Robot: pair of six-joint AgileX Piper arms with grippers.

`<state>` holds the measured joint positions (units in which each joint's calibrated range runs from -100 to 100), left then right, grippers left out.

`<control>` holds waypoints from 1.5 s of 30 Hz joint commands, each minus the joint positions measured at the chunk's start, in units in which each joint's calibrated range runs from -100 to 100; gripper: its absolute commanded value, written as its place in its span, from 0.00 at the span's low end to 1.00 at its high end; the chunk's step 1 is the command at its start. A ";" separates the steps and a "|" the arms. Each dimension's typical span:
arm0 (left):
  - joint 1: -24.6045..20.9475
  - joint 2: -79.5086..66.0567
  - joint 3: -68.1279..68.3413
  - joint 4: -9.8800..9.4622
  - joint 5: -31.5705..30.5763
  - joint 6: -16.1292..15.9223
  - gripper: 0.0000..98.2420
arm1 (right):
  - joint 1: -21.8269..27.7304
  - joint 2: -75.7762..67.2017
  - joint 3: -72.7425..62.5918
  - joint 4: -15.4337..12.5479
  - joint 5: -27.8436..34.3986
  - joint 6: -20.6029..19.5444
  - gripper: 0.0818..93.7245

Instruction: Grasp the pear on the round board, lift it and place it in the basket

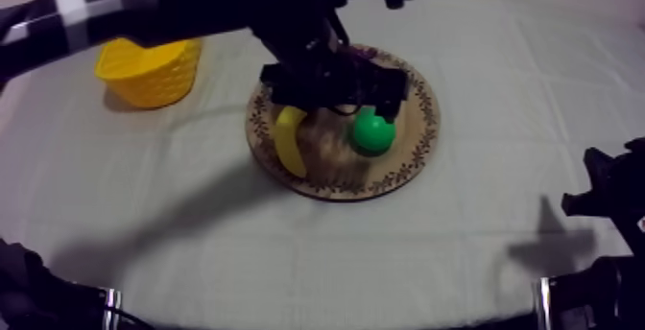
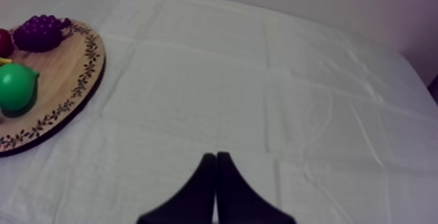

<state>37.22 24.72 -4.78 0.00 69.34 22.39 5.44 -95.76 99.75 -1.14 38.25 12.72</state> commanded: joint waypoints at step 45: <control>-4.29 34.40 -35.24 12.31 17.32 -6.69 0.60 | -0.01 0.01 0.03 0.00 -0.03 0.00 0.00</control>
<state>32.94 59.00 -39.99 12.23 86.59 15.73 5.44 -95.76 99.75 -1.14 38.25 12.72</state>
